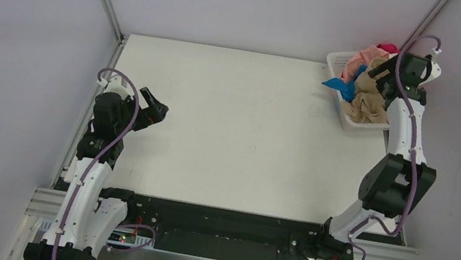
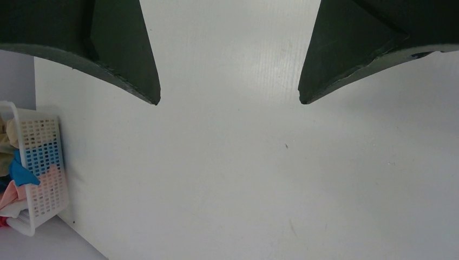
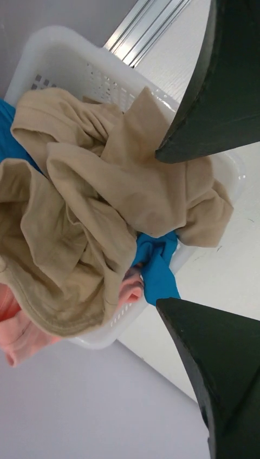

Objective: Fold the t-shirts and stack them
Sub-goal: Grab crumpled tshirt from bin with the right arm

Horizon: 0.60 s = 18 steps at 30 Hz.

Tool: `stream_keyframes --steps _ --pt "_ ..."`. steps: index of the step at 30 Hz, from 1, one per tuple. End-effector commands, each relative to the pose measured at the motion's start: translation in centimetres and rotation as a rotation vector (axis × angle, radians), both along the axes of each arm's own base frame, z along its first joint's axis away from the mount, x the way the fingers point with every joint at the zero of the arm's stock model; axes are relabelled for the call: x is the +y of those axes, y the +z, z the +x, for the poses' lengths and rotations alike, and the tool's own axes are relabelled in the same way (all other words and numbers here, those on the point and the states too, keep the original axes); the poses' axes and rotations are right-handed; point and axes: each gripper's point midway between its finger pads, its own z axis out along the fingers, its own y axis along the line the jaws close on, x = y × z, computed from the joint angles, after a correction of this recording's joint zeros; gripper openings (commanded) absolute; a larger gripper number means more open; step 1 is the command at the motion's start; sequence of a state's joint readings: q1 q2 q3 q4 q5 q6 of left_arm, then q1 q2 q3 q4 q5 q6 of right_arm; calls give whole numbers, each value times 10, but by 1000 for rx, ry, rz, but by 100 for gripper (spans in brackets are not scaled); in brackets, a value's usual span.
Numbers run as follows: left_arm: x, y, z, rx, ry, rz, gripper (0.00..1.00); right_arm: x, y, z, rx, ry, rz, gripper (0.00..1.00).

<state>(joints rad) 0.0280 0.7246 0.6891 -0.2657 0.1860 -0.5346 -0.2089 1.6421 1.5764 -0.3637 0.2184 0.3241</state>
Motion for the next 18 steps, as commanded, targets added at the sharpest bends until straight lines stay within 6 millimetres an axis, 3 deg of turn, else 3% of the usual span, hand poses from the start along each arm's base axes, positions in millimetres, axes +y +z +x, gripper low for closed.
stream_keyframes --steps 1,4,11,14,17,18 --pt "0 7 7 -49 -19 14 100 -7 -13 25 70 54 -26 99" --pt "1 5 7 -45 -13 19 100 -16 -40 31 138 22 -25 98" --pt "5 3 8 -43 4 29 100 -30 -85 38 221 -34 -39 82" --pt "7 3 7 -46 14 32 100 -31 -86 45 206 -25 -36 47" --pt "7 7 7 -58 17 31 100 -27 -65 50 166 16 -39 3" --pt "6 8 6 -63 15 30 100 -26 -53 49 148 18 -40 0"
